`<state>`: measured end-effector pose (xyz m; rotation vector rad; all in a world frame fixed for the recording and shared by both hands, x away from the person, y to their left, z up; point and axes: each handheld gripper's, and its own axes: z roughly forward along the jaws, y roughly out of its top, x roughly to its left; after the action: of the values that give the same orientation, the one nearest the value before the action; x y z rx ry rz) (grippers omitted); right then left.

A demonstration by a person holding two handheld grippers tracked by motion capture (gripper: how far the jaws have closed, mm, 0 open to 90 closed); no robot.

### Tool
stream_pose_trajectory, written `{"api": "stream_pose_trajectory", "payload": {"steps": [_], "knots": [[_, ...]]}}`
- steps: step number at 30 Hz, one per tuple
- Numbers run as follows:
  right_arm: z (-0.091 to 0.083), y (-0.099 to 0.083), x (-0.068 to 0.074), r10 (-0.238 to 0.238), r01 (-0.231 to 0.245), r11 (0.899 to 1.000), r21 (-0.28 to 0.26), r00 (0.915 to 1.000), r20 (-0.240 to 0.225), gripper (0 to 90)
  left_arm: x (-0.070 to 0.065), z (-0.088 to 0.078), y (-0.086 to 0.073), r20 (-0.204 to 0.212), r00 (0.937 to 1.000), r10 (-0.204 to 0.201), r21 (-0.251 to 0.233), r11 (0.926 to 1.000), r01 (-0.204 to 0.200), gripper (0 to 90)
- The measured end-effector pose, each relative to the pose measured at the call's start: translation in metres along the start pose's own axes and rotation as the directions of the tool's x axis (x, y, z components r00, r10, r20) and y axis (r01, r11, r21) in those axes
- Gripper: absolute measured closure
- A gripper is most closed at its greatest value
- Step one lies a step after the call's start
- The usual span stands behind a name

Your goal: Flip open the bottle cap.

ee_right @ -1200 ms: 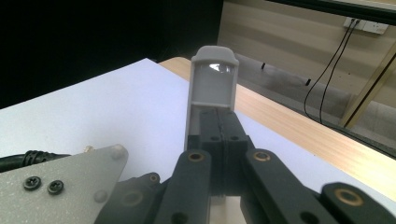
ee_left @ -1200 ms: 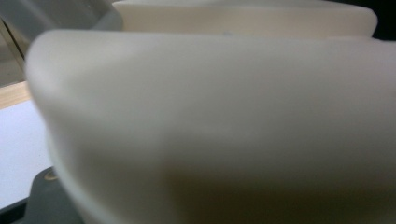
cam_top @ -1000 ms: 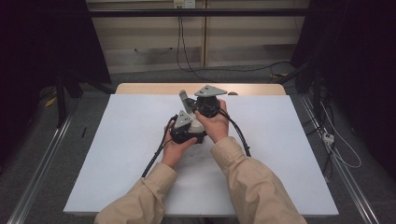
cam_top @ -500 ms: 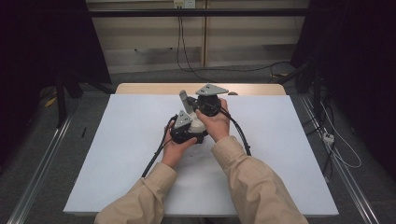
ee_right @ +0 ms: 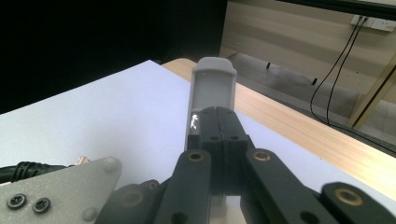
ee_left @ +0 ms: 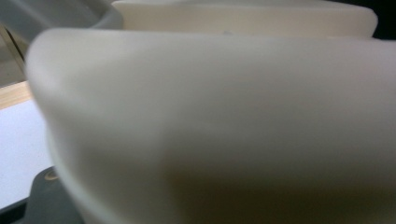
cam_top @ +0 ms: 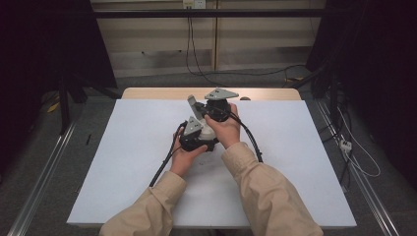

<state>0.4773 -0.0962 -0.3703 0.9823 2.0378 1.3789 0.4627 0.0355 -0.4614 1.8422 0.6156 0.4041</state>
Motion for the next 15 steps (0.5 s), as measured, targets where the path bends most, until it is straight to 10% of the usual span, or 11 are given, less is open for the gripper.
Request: {"api": "stream_pose_trajectory", "payload": {"steps": [15], "knots": [[0.0036, -0.0019, -0.0011, 0.009, -0.009, 1.000, 0.011, 0.9999, -0.010, 90.0, -0.0001, 0.0001, 0.0000, 0.000, 1.0000, 0.000, 0.000, 1.0000, 0.000, 18.5]]}}
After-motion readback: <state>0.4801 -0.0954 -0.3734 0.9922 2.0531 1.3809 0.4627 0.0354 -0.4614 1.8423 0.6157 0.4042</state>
